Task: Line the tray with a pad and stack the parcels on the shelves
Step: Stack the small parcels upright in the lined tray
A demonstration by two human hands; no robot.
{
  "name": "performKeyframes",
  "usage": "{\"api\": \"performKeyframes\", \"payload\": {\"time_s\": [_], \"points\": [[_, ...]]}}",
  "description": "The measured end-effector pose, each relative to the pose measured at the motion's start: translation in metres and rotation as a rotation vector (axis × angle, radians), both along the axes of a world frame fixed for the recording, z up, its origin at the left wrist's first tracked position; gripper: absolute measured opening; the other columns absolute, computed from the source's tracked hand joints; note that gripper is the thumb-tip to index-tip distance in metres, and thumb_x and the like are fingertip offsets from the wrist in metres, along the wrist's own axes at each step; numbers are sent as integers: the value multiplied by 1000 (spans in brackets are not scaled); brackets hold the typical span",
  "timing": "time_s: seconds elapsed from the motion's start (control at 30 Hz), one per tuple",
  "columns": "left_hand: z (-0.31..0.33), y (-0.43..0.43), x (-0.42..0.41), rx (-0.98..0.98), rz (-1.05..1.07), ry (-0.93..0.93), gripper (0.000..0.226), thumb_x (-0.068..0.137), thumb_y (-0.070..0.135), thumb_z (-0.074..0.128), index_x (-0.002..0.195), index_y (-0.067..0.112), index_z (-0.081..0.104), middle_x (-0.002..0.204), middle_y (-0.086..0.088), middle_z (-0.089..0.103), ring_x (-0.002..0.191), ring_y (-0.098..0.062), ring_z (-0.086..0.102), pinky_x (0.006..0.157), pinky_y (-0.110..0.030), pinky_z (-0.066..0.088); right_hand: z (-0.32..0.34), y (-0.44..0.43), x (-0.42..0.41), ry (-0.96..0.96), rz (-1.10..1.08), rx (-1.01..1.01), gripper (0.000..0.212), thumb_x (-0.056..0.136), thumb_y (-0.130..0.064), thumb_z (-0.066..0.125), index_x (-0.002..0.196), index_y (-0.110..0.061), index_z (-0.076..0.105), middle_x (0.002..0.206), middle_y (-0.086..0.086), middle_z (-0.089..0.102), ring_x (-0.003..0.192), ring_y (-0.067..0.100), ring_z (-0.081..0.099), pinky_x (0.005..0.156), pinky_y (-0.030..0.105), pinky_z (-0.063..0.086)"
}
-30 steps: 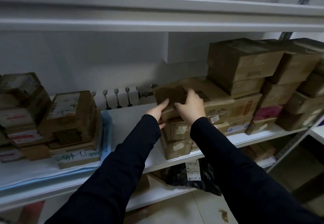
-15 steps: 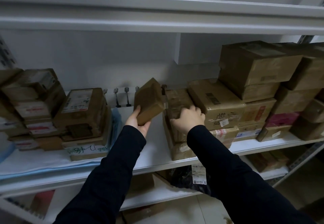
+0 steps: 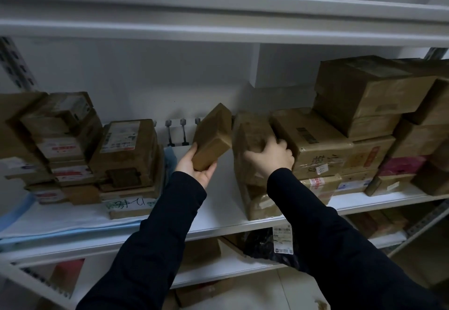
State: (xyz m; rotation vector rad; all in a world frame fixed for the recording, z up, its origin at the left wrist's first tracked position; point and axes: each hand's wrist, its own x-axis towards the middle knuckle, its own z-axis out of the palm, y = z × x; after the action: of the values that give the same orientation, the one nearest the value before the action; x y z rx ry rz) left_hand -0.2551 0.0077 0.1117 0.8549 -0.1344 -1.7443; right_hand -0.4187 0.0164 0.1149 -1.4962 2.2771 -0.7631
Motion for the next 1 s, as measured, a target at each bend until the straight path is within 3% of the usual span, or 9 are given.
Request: {"api": "performKeyframes", "payload": {"time_s": [0.1,0.17,0.2,0.3,0.4,0.6,0.77,0.87,1.0], "points": [[13,-2,10,1,-2,-65,30,93,39,52,91,9,56,86,-10,60,73,-19,59,47,-21,54,3,-2,3,-726,33,-267,76,69,-42,63,141,-27,42,138,12,47,121,30,51,104,44,42],[23,-4,19,-18,-1,-76,37,94,45,46,89,10,56,78,-8,59,65,-15,58,41,-14,48,2,-7,7,-1106,39,-340,57,82,-29,61,137,-23,47,122,7,60,108,23,60,95,39,49],[29,-5,24,-30,-7,-79,40,94,47,45,88,9,56,73,-7,61,59,-13,58,39,-13,45,2,-9,10,-1198,35,-344,47,87,-25,57,134,-20,49,115,6,63,102,22,62,89,38,50],[43,-8,43,-88,-8,-91,41,94,49,42,89,11,57,56,-4,63,40,-10,56,34,-11,37,4,-14,24,-1292,-7,-278,28,92,-33,51,112,-17,61,94,3,66,84,21,63,69,32,50],[51,-10,71,-151,4,-123,37,95,47,38,93,14,55,69,-1,55,33,-7,46,31,-12,27,8,-19,43,-1460,-33,-229,23,93,-37,50,90,-18,63,78,2,67,73,21,64,68,34,51],[73,-7,133,-206,145,-260,27,96,39,38,83,17,48,64,1,44,34,-6,31,33,-14,18,12,-33,98,-1466,190,-92,39,95,-45,47,120,-17,58,114,10,67,104,28,64,91,48,51],[77,-1,171,-302,156,-264,24,97,31,32,92,12,48,75,-2,47,48,-10,34,39,-17,24,17,-35,149,-1321,338,-59,45,97,-41,45,136,-18,42,116,9,63,94,21,65,72,35,54],[82,2,194,-359,180,-239,25,96,28,32,96,11,50,83,-5,51,52,-12,37,43,-17,28,23,-40,178,-1304,407,-54,52,98,-42,42,144,-19,33,126,11,59,100,22,64,80,37,55],[93,1,224,-410,224,-252,26,97,30,34,99,13,54,85,-3,53,50,-10,41,45,-15,31,33,-49,210,-1343,388,-29,47,99,-44,39,139,-20,40,124,12,61,102,25,64,83,39,54]]}}
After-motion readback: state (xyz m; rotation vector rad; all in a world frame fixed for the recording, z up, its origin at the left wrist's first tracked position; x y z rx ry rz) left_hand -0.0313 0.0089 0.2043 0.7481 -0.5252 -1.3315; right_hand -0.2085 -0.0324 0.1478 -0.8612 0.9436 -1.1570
